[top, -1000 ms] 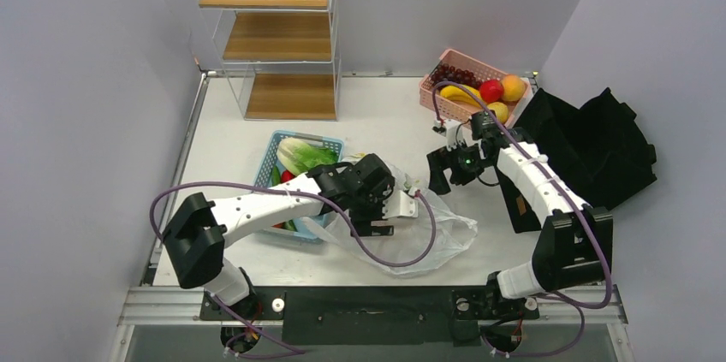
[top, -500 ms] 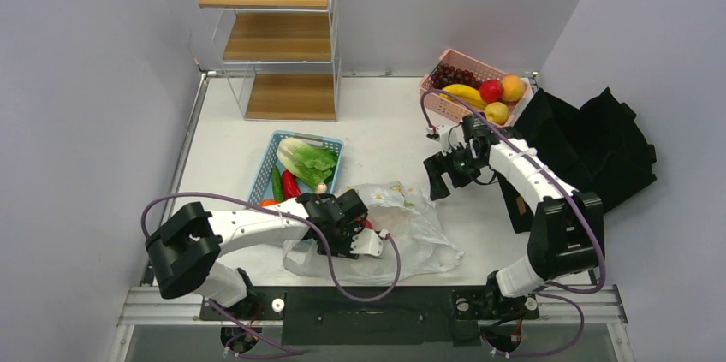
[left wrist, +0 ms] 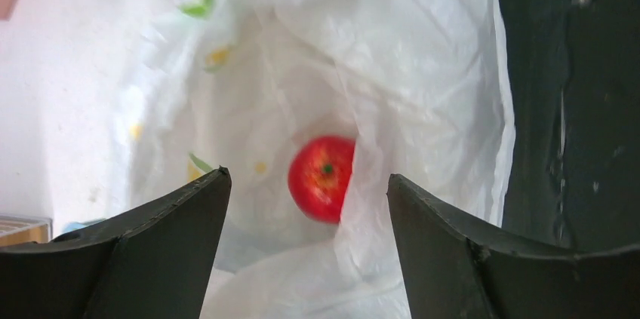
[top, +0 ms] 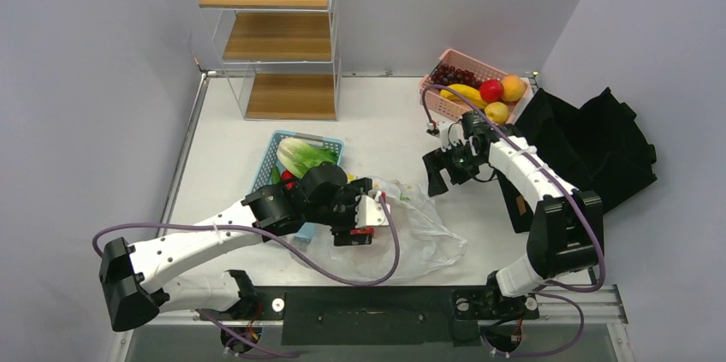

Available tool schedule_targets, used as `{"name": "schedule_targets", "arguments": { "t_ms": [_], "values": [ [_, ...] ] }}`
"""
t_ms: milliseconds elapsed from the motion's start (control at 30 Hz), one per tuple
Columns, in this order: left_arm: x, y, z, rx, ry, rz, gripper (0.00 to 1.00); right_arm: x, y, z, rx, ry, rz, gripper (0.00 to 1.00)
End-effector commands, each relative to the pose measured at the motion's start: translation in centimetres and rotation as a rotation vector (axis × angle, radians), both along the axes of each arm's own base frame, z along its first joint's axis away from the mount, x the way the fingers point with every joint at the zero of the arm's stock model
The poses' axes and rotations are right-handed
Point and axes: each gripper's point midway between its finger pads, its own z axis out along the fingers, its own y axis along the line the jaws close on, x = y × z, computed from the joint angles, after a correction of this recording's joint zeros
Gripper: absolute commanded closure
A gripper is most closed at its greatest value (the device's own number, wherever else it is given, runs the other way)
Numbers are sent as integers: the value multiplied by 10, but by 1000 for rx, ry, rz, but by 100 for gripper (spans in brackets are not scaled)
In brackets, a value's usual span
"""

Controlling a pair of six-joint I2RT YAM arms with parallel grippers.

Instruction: Untie the knot of the grocery bags and take out the mixed food

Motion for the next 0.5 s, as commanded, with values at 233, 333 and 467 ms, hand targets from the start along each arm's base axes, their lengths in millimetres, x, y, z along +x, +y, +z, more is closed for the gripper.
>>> {"name": "schedule_targets", "arguments": {
  "t_ms": [233, 333, 467],
  "values": [
    [43, -44, -12, -22, 28, 188, 28, 15, 14, 36, 73, -95, -16, 18],
    [42, -41, -33, 32, 41, 178, 27, 14, 14, 37, 70, -99, -11, 18],
    [28, -25, -69, 122, 77, 132, 21, 12, 12, 35, 64, -98, -8, 18]
  ]
}}
